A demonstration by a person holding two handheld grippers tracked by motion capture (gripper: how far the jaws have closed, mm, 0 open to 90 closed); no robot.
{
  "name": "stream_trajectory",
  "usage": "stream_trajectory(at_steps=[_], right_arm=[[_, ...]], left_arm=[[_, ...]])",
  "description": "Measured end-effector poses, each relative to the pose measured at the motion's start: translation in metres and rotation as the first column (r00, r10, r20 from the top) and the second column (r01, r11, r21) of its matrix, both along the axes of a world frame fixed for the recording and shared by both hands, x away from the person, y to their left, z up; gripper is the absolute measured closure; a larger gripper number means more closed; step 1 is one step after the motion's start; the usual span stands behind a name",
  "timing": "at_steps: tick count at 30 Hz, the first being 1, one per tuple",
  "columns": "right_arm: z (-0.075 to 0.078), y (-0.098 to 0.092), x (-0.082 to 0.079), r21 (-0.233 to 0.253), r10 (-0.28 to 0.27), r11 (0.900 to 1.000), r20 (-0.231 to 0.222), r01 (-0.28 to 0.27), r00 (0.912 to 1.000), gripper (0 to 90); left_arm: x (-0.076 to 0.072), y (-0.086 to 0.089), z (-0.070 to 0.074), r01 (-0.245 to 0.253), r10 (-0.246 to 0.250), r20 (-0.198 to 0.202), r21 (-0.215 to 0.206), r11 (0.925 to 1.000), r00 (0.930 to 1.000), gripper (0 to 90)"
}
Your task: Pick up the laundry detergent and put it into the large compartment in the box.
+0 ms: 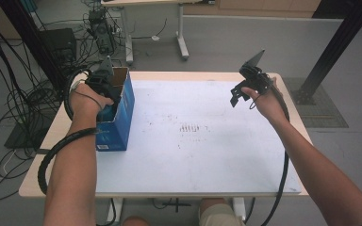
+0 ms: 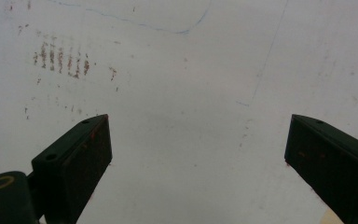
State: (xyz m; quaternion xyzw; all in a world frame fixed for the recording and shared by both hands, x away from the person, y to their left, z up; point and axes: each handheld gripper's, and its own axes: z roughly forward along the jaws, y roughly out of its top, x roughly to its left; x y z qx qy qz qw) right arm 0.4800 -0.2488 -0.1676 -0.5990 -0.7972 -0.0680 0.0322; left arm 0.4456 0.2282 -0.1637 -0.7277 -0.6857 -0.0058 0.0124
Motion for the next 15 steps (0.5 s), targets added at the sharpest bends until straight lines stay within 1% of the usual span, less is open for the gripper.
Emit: stream_trajectory(at_steps=[15], right_arm=[[0.0004, 0.0008, -0.0011, 0.002, 0.003, 1.0, -0.001, -0.003, 1.0, 7.1]], left_arm=[[-0.0027, 0.0021, -0.0001, -0.006, 0.006, 0.009, -0.006, 1.0, 0.9999, 37.3]])
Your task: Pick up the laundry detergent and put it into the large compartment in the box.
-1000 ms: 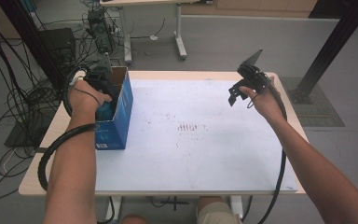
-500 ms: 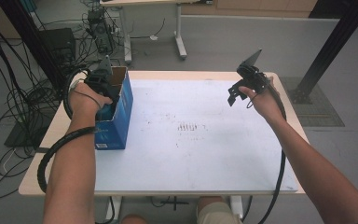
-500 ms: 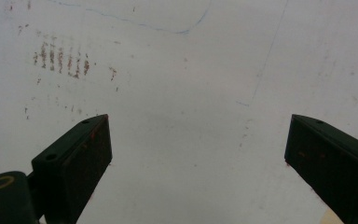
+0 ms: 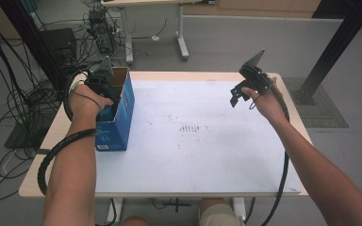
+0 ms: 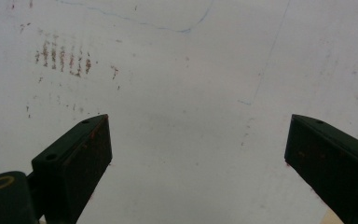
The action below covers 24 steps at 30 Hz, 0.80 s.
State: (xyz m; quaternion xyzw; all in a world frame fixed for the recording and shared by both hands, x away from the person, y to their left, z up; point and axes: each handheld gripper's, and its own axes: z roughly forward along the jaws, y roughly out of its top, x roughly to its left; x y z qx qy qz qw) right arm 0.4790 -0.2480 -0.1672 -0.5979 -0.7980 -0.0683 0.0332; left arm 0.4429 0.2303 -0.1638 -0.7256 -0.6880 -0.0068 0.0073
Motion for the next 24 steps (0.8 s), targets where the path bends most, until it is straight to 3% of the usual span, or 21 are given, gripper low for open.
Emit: stream_trajectory(at_steps=[24], right_arm=[[0.0025, 0.0027, -0.0001, 0.004, 0.005, 1.0, 0.003, -0.005, 1.0, 7.1]], left_arm=[[-0.0039, 0.0012, -0.0005, -0.005, 0.005, 0.019, -0.007, 1.0, 0.9998, 37.1]])
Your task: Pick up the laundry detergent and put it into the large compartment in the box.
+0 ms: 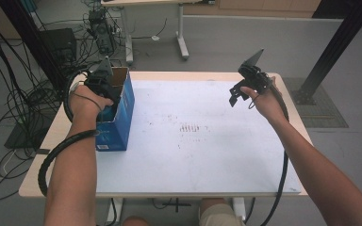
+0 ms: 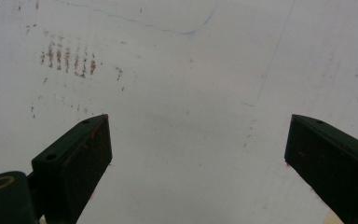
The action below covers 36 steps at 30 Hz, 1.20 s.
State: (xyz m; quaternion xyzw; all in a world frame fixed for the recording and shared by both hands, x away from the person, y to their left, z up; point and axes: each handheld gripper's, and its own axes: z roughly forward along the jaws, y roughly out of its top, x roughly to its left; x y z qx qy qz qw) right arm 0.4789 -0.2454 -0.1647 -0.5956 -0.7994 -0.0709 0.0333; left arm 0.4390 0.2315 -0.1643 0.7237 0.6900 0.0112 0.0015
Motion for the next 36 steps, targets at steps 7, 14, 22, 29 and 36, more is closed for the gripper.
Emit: stream_trajectory(at_steps=[7, 14, 22, 29, 36], right_arm=[[0.0006, -0.0009, -0.0002, 0.001, 0.0, 1.0, 0.001, 0.0, 1.0, 7.1], [0.0007, 0.0, -0.0009, -0.002, -0.003, 1.0, 0.0, 0.003, 1.0, 7.1], [0.0012, 0.0017, -0.0011, -0.003, 0.001, 1.0, 0.001, -0.001, 1.0, 7.1], [0.0018, 0.0042, -0.0007, -0.007, 0.004, 1.0, 0.001, -0.004, 1.0, 7.1], [0.0024, 0.0057, -0.0007, -0.009, 0.005, 1.0, 0.002, -0.005, 1.0, 7.1]], left_arm=[[-0.0009, 0.0006, 0.0, 0.0, 0.0, 0.003, -0.002, 1.0, 1.0, 37.1], [-0.0028, 0.0019, -0.0001, 0.001, -0.001, 0.009, -0.005, 1.0, 1.0, 37.1], [-0.0033, 0.0032, -0.0002, 0.001, -0.001, 0.011, -0.009, 1.0, 0.9999, 37.1], [-0.0035, 0.0038, -0.0003, 0.0, 0.0, 0.012, -0.011, 0.9999, 0.9999, 37.1], [-0.0044, 0.0051, -0.0004, -0.001, 0.002, 0.016, -0.015, 0.9999, 0.9999, 37.1]])
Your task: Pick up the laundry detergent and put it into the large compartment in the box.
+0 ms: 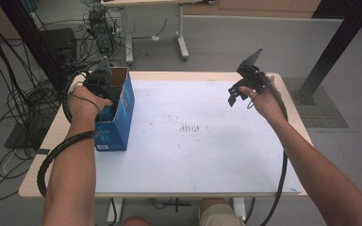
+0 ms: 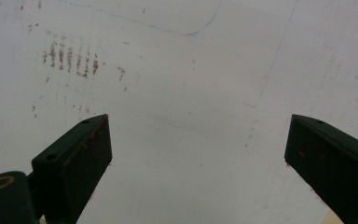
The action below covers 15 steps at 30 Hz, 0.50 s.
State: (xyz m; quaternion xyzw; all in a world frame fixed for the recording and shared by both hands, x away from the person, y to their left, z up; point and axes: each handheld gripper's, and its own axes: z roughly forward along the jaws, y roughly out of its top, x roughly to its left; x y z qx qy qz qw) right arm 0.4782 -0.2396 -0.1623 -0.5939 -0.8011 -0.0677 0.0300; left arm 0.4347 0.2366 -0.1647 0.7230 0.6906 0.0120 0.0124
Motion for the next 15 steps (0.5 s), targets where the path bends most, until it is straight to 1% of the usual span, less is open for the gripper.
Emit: stream_trajectory(at_steps=[15], right_arm=[[0.0002, 0.0003, -0.0005, 0.001, 0.0, 1.0, 0.002, 0.0, 1.0, 7.1]], left_arm=[[0.0, -0.0015, 0.0, 0.0, 0.0, 0.0, 0.003, 1.0, 1.0, 37.0]])
